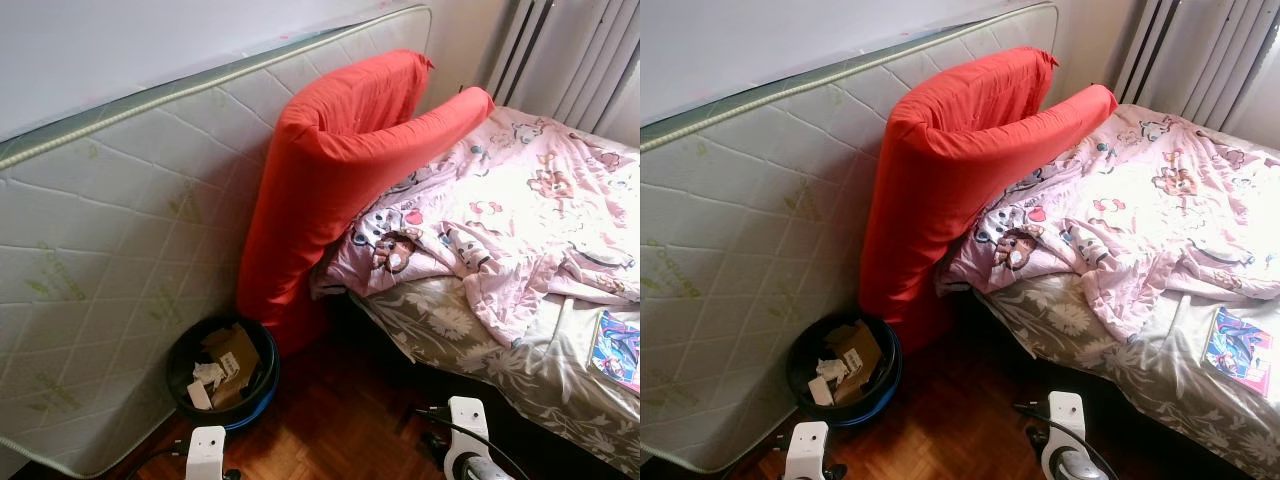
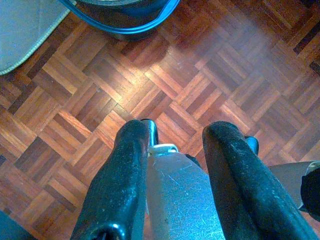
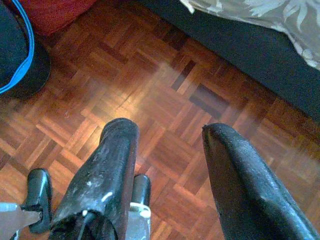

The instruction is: Clean up the room

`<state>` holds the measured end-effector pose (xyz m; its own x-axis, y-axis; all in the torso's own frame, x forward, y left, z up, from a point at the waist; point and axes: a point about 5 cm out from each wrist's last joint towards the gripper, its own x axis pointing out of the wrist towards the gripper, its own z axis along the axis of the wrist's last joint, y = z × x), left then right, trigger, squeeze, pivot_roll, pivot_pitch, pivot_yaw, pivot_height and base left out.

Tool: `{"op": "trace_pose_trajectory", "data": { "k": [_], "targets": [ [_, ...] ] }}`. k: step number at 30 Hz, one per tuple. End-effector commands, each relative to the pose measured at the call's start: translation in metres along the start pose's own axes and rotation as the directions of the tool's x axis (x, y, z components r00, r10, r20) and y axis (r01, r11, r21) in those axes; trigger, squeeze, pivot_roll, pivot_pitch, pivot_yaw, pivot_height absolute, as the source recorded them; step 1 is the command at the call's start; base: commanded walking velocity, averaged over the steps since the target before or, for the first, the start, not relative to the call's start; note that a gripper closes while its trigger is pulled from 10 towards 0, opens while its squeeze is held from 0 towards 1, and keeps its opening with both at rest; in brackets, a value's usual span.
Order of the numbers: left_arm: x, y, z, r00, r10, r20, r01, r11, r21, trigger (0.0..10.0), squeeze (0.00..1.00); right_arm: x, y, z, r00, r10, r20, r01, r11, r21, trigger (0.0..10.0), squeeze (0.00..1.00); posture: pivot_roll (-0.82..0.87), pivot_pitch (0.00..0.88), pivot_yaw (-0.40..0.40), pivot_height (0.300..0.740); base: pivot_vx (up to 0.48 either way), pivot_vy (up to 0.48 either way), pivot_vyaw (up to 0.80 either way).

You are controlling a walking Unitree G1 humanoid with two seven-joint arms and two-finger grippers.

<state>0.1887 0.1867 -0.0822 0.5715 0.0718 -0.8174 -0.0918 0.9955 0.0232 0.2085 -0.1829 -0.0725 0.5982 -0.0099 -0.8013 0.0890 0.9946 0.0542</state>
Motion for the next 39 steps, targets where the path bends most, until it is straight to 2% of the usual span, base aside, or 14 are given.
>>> {"op": "trace_pose_trajectory", "data": {
  "k": [1,9,13,23,39],
  "targets": [
    [0.0000,-0.0004,-0.0007,1.000,-0.003,-0.005,0.003,1.000,-0.002,10.0,0.00,0.0003,-0.0007,0.0040,1.000,0.012,0.010,-0.012,1.000,0.009,10.0,0.00,0.00,0.000,-0.046,0.740,0.000,0.000,0.00],
    [0.0000,-0.0008,-0.0005,1.000,-0.002,-0.006,0.002,1.000,0.010,10.0,0.00,0.0001,-0.0013,0.0068,0.999,0.026,0.035,-0.025,1.000,-0.003,10.0,0.00,0.00,0.000,-0.050,0.740,0.000,0.000,0.00],
    [0.0001,-0.0011,-0.0007,1.000,-0.003,-0.008,0.003,1.000,0.008,10.0,0.00,-0.0001,-0.0033,0.0074,0.999,-0.004,0.044,0.004,1.000,0.004,10.0,0.00,-0.01,0.000,-0.050,0.740,0.000,0.000,0.00],
    [0.0002,-0.0006,0.0004,1.000,-0.002,-0.005,0.002,0.999,0.045,10.0,0.00,0.0000,-0.0031,0.0070,0.999,0.003,0.035,-0.002,1.000,-0.010,10.0,0.00,0.00,0.000,-0.048,0.740,0.000,0.000,-0.75],
    [0.0002,-0.0008,0.0005,1.000,-0.005,-0.004,0.005,0.999,0.053,10.0,0.00,0.0000,-0.0029,0.0077,0.999,0.007,0.041,-0.006,1.000,-0.028,10.0,0.00,-0.01,0.000,-0.050,0.740,0.000,-0.317,-0.09]
  ]
}}
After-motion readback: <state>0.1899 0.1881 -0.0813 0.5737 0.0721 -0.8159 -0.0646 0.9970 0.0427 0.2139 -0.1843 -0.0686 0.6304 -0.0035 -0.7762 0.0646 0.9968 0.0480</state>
